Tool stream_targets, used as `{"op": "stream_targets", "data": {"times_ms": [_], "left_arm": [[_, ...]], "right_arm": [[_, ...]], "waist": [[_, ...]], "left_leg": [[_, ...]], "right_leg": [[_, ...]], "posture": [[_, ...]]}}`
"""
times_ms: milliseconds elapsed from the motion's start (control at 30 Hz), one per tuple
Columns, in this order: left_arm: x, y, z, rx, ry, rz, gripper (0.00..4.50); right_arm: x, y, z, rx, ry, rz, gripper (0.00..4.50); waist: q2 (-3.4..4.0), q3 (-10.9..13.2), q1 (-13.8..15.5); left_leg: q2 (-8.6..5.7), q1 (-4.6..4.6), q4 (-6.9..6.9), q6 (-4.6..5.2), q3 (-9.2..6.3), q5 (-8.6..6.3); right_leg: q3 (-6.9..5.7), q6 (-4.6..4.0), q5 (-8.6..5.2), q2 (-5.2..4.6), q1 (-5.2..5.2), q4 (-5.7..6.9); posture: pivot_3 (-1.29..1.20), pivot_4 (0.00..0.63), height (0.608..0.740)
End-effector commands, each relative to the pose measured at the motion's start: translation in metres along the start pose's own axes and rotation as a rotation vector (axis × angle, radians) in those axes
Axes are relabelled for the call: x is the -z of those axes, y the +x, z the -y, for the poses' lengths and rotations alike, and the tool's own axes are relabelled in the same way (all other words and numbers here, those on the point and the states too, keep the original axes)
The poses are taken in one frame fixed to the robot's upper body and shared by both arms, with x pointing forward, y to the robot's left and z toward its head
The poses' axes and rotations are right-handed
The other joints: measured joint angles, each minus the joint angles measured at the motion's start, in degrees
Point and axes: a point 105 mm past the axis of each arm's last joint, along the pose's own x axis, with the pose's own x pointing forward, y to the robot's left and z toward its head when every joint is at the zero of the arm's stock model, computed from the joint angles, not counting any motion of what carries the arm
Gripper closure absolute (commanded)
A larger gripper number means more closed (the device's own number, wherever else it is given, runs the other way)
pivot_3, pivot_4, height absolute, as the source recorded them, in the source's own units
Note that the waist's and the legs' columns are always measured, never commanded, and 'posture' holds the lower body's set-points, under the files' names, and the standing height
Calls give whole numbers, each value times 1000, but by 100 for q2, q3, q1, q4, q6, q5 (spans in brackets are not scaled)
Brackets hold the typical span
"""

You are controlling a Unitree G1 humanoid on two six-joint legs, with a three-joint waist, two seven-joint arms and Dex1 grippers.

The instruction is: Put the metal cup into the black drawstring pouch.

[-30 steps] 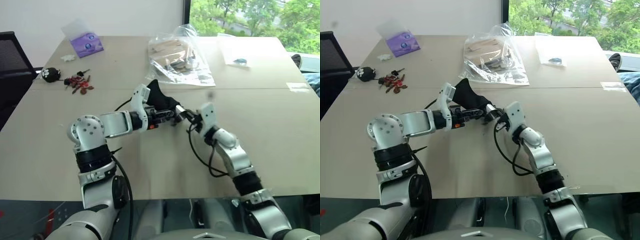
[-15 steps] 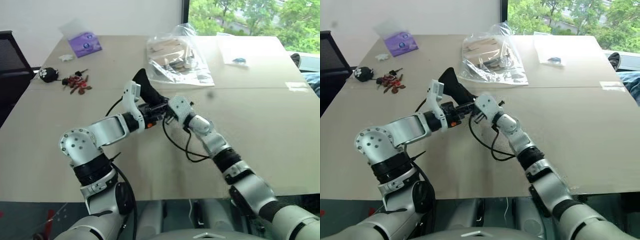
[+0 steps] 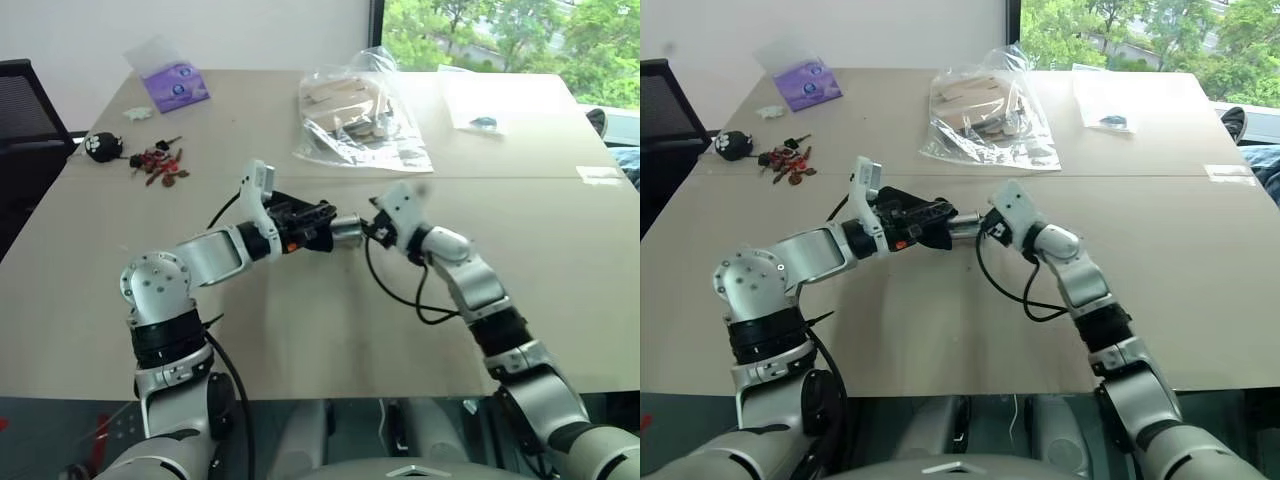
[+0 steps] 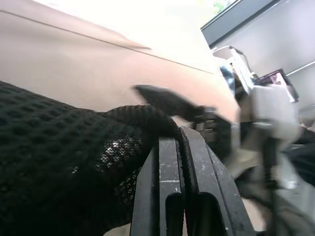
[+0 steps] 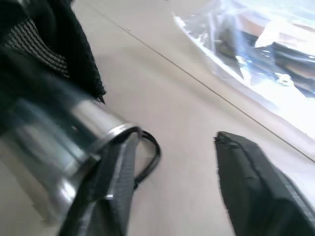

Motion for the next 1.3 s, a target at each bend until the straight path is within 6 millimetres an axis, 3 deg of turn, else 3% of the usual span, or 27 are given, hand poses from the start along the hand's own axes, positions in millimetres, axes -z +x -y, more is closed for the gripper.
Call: {"op": "stream_targets", "data": {"times_ms": [33,67,133,200,333,433,633,867,1000,1133,1200,1300], "left_arm": [[-14,1,0,35,39,31,4500],[-16,2,-1,36,43,31,4500],[-20,2,-3,43,55,30,4500],[-24,1,-4,46,80,29,4500],[-36,-4,0,100,96,54,4500],[-35,-5,-2,89,122,20,4500],[-27,-2,-2,80,142,-9,4500],[-26,-3,0,70,156,-9,4500],[-25,-6,1,68,158,-2,4500],[-24,-8,4,72,160,2,4500],[-23,-9,5,72,160,3,4500],[-23,-10,6,71,160,4,4500]], "right_arm": [[-38,-21,-11,-71,26,85,1254],[-42,-27,-11,-66,41,87,1254],[-44,-37,-14,-78,47,82,831],[-44,-41,-14,-61,78,73,19],[-28,-42,-9,-10,84,20,19],[-23,-36,-13,-18,208,26,19],[-19,-18,-36,-177,621,35,19],[-17,3,-41,-238,685,14,19],[-18,9,-44,-260,681,15,1670],[-20,14,-48,-277,657,22,3749],[-22,16,-49,-279,641,31,4477],[-31,16,-47,-272,540,85,4477]], "waist": [[0,0,-5],[0,0,-3],[0,0,1],[-1,0,14],[0,0,15],[0,0,-3],[0,0,-10],[1,1,-3],[1,1,-14],[1,1,-26],[1,1,-25],[1,1,-20]], "left_leg": [[2,1,-2,0,1,0],[2,0,-4,0,1,0],[2,0,-3,0,1,0],[0,0,-2,1,1,0],[-1,0,-2,2,1,-1],[-1,-1,-2,2,1,-1],[2,1,-4,2,2,-1],[-2,-1,-3,3,-1,-1],[-1,-7,-4,3,7,-1],[1,-7,-7,3,13,-1],[2,-7,-7,3,14,-1],[2,-8,-7,3,15,-1]], "right_leg": [[0,0,0,1,0,-1],[0,0,0,1,-1,-1],[1,0,0,1,-1,-2],[0,0,0,-1,0,-2],[-1,0,0,-1,0,-3],[-1,0,0,-1,-1,-3],[2,0,0,1,-1,0],[-2,0,0,-1,-3,-1],[6,0,0,-1,-15,1],[12,0,0,1,-22,5],[13,0,0,1,-23,6],[13,0,0,1,-23,5]], "posture": [[0,150,740],[0,150,740],[0,150,740],[0,150,740],[0,150,740],[0,150,740],[0,150,740],[0,150,740],[0,150,740],[0,150,740],[0,150,740],[0,150,740]]}}
